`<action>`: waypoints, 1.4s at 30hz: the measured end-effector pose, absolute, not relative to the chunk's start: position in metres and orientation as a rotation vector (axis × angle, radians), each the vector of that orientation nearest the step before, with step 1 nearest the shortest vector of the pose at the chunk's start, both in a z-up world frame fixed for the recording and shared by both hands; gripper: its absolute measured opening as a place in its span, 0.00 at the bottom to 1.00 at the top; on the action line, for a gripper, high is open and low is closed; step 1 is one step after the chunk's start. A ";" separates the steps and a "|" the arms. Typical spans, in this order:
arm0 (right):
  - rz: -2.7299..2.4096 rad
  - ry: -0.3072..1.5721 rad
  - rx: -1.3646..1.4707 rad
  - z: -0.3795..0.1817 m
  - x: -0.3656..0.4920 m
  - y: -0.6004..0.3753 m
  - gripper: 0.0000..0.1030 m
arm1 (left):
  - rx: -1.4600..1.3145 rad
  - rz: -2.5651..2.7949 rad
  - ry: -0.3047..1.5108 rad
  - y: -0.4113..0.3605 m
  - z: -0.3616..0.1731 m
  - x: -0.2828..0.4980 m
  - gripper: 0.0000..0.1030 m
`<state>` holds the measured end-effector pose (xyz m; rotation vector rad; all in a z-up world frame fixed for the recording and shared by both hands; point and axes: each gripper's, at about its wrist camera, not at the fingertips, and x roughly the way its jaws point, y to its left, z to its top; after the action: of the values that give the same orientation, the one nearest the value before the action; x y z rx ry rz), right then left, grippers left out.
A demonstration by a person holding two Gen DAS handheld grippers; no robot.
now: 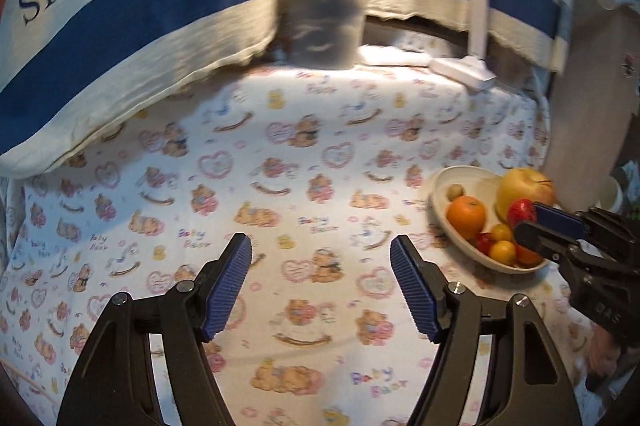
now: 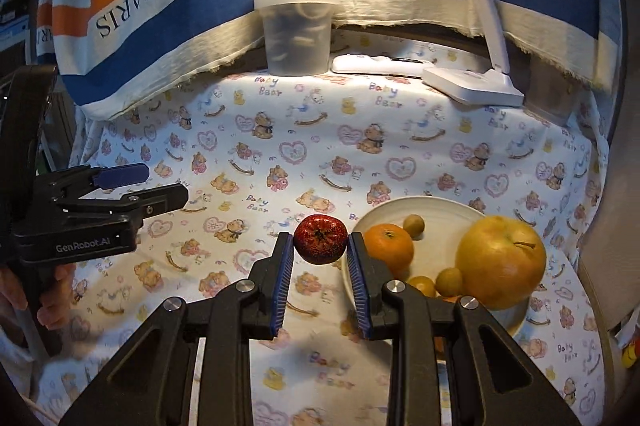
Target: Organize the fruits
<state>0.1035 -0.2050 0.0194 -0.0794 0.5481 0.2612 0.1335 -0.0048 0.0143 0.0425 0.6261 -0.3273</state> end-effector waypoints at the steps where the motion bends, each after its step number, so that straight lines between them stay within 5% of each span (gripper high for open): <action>1: 0.262 0.544 -0.081 0.019 0.102 -0.210 0.28 | 0.035 -0.342 0.624 -0.007 0.015 0.131 0.69; 21: 0.311 0.709 0.124 -0.005 0.135 -0.281 0.28 | 0.089 -0.362 0.594 -0.028 0.003 0.121 0.69; 42: 0.190 0.572 0.099 0.014 0.115 -0.285 0.34 | 0.078 -0.367 0.473 -0.033 0.018 0.099 0.69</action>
<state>0.1151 -0.2848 0.0139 0.0987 0.5722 0.1896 0.0994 -0.0329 0.0177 0.0782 0.4728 -0.3672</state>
